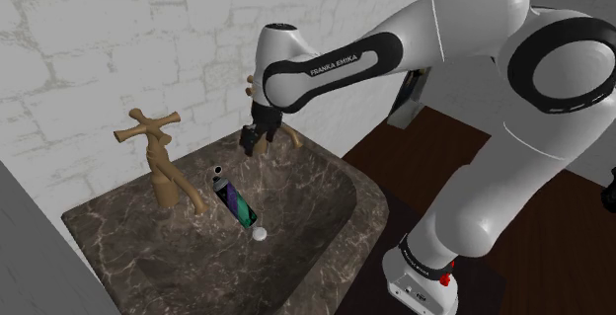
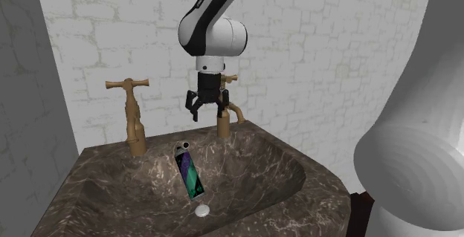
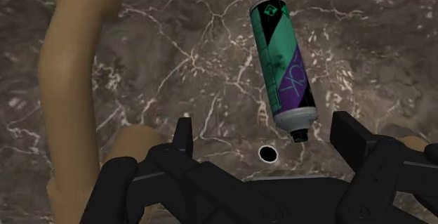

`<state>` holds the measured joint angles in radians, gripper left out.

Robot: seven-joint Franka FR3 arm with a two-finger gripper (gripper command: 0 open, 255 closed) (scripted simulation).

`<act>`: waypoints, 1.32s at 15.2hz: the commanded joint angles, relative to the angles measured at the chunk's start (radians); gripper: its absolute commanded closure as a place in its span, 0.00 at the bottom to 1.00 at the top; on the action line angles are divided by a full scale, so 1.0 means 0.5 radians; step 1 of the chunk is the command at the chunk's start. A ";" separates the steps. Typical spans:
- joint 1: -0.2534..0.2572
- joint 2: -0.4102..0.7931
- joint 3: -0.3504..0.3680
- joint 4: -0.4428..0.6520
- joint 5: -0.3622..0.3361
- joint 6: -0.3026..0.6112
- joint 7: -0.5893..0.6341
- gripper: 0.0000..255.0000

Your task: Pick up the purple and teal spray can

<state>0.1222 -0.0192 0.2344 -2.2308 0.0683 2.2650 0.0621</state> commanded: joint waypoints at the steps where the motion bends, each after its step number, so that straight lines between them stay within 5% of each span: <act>1: 0.024 0.126 0.026 0.032 -0.033 0.084 0.040 0.00; 11: 0.210 0.850 0.051 0.500 -0.281 0.273 0.255 0.00; 20: 0.235 0.996 0.020 0.488 -0.327 0.429 0.278 0.00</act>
<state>0.2386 0.4744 0.2452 -1.9865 -0.0936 2.4743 0.2002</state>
